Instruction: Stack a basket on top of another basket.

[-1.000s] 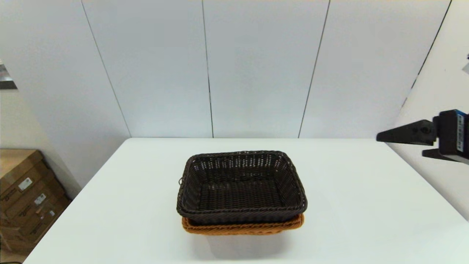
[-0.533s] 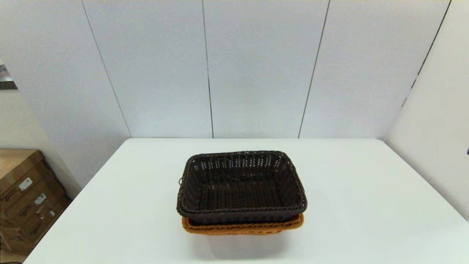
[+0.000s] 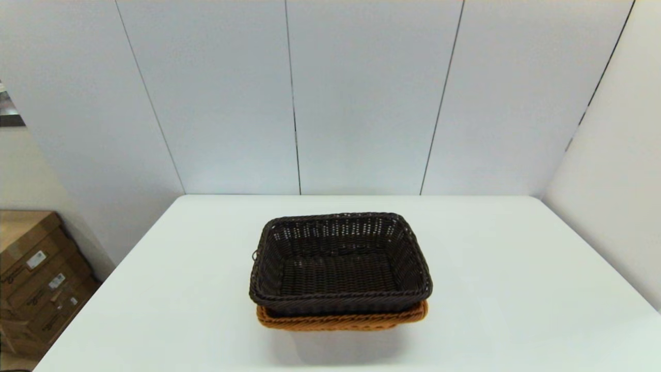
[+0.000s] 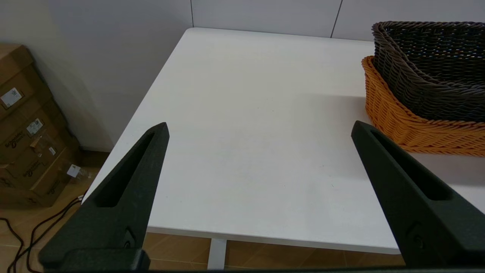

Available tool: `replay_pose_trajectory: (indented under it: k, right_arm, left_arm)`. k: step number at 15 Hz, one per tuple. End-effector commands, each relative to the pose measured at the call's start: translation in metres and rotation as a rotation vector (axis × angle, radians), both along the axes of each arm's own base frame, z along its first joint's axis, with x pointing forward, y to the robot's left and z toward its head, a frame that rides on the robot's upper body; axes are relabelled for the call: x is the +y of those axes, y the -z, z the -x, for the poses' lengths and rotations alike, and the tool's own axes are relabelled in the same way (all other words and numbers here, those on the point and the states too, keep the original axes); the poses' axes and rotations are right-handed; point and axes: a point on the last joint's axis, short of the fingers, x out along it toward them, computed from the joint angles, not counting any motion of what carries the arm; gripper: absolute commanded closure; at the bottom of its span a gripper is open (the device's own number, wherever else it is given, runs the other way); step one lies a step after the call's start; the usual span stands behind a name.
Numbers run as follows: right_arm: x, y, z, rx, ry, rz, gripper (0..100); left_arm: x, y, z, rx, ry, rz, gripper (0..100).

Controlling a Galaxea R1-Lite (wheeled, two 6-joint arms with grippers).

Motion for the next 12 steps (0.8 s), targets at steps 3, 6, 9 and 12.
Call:
replay_pose_trajectory:
  k: [3,6,9,12]
  right_arm:
    - [-0.001,0.031,0.037,-0.08,0.086,-0.026,0]
    - [0.005,0.044,0.05,-0.107,0.088,-0.013,0]
    - [0.007,0.049,0.057,-0.131,0.052,-0.022,0]
    - [0.008,0.051,0.059,-0.138,0.03,-0.032,0]
  left_arm:
    - [0.0,0.0,0.0,-0.002,-0.001,0.001,0]
    - [0.0,0.0,0.0,-0.002,-0.001,0.001,0]
    - [0.0,0.0,0.0,-0.002,-0.003,0.001,0]
    - [0.0,0.0,0.0,-0.002,-0.001,0.001,0]
